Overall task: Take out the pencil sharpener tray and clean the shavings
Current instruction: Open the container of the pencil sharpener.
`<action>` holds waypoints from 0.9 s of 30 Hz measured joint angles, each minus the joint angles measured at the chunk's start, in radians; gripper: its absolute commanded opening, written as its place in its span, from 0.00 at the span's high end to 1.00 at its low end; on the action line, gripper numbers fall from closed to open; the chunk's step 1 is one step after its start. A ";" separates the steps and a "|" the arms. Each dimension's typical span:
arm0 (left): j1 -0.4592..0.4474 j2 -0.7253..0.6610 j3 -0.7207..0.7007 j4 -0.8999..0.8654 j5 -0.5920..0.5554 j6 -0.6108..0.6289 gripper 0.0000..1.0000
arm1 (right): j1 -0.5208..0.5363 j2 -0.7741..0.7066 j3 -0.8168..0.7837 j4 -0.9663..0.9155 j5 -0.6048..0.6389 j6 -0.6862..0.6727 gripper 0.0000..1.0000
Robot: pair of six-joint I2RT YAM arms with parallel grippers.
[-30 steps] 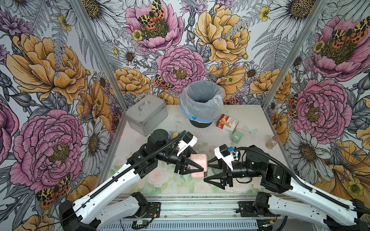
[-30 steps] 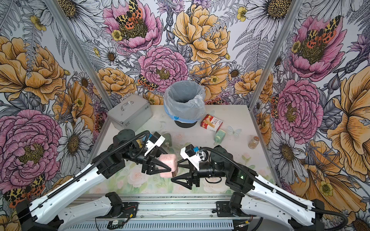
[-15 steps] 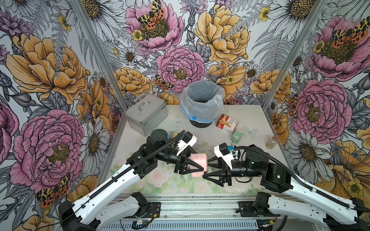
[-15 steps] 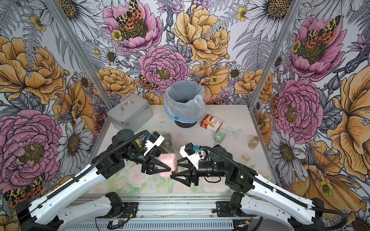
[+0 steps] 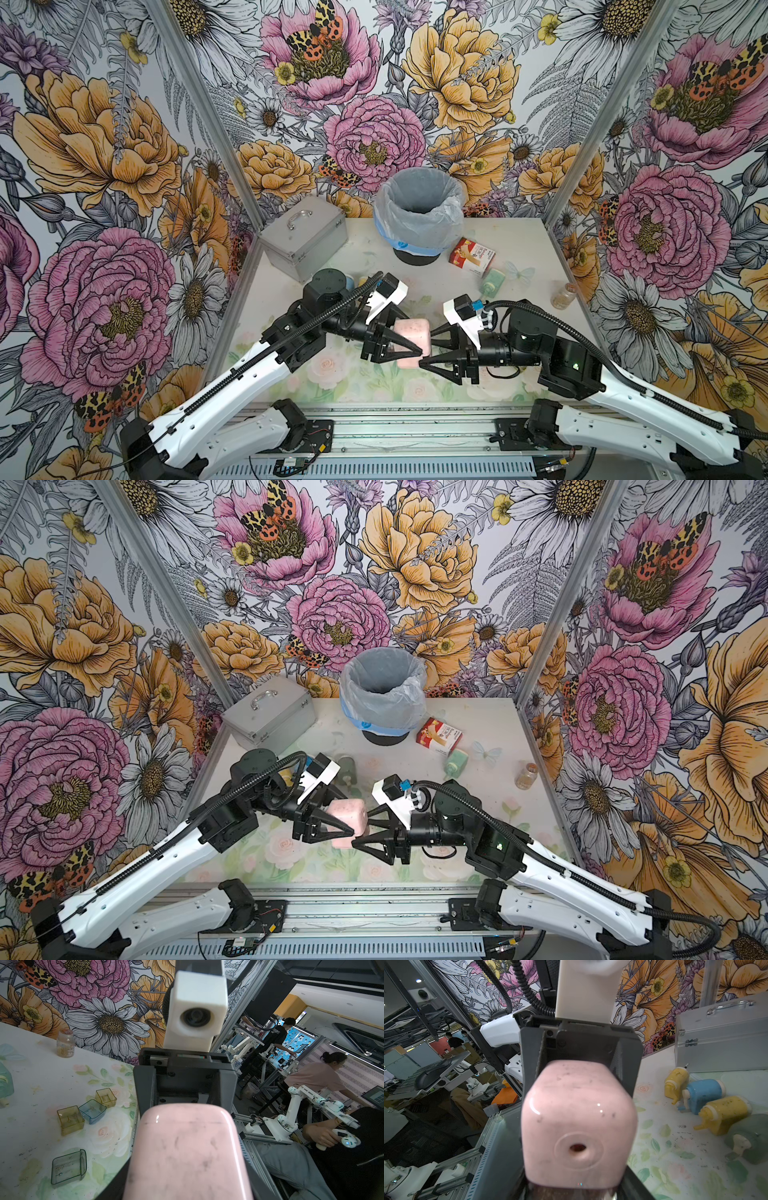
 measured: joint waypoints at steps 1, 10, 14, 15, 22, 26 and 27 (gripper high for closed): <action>0.000 -0.002 0.000 0.002 0.000 0.000 0.78 | 0.000 0.000 0.002 0.000 -0.001 0.005 0.50; 0.003 -0.002 0.000 0.013 0.000 0.000 0.78 | -0.018 -0.011 0.003 -0.002 -0.005 0.009 0.50; 0.017 -0.007 -0.011 0.023 0.000 0.000 0.81 | -0.040 -0.014 0.003 -0.009 -0.019 0.011 0.50; 0.026 -0.013 -0.015 0.016 0.002 0.000 0.81 | -0.048 -0.019 0.003 -0.016 -0.024 0.012 0.50; 0.090 -0.053 -0.025 -0.021 0.019 0.000 0.81 | -0.109 -0.114 0.003 -0.070 -0.050 0.013 0.50; 0.109 -0.055 -0.027 -0.034 0.019 0.000 0.81 | -0.123 -0.125 0.003 -0.079 -0.061 0.019 0.50; 0.117 -0.057 -0.030 -0.037 0.019 0.000 0.81 | -0.127 -0.127 0.003 -0.083 -0.061 0.019 0.51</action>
